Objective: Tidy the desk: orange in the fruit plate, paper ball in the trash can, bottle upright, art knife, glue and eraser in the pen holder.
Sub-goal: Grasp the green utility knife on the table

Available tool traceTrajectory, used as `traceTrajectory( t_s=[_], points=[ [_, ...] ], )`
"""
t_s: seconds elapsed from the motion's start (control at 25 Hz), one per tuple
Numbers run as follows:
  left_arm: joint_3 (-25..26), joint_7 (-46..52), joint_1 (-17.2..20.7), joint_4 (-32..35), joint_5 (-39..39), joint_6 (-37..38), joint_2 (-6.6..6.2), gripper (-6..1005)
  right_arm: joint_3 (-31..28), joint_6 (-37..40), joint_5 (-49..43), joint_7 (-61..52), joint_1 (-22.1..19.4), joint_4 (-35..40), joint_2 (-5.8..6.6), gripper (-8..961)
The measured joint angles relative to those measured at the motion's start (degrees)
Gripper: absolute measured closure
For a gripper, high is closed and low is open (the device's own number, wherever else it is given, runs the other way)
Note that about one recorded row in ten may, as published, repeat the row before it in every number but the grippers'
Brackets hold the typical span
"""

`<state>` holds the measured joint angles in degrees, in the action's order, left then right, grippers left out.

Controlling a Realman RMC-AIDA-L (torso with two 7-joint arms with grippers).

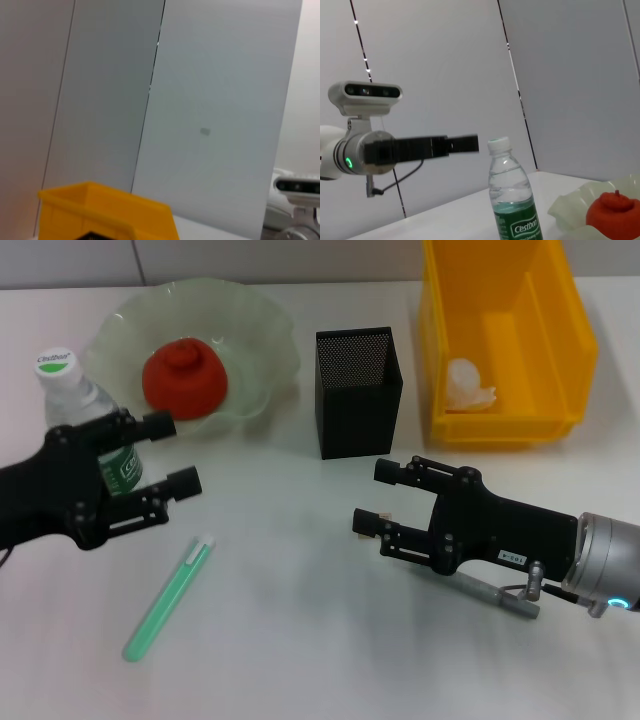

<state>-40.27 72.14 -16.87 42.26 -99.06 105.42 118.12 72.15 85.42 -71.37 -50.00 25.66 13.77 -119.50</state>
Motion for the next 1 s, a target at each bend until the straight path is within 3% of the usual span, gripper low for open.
traceTrajectory(
  t_s=[1.0],
  points=[
    [-0.2,-0.1,-2.2,-3.6,-5.0,-1.1,0.1,268,-3.7,3.8,-0.2,-0.2,-3.6,1.7,0.38,257]
  ],
)
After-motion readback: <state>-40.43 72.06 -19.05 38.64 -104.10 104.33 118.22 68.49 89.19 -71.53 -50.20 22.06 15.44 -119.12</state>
